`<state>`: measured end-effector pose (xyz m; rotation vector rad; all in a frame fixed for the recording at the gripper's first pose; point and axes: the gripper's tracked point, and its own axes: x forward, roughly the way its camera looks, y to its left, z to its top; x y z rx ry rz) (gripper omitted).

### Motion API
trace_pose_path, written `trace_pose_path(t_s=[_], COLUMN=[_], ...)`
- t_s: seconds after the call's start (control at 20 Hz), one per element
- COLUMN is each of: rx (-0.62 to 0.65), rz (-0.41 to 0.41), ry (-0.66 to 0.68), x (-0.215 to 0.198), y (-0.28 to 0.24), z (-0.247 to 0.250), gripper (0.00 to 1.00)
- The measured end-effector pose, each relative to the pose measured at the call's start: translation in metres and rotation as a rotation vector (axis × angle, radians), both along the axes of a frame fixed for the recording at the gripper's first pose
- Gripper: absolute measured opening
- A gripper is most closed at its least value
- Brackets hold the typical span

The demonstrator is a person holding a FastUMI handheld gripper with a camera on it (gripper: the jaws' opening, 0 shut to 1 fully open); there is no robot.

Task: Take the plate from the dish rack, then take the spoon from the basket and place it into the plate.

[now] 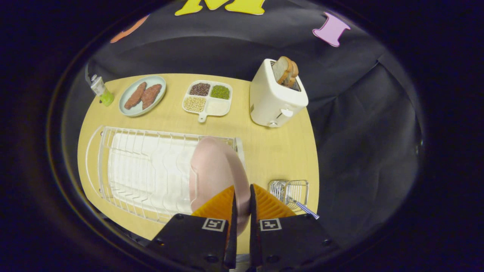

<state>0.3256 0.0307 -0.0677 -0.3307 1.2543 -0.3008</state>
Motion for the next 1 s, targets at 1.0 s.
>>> trace_pose_path(t_s=[1.0], rx=[-0.017], rz=[0.125], ry=[-0.211], x=[-0.092], y=[0.042], z=[0.062], gripper=[0.19])
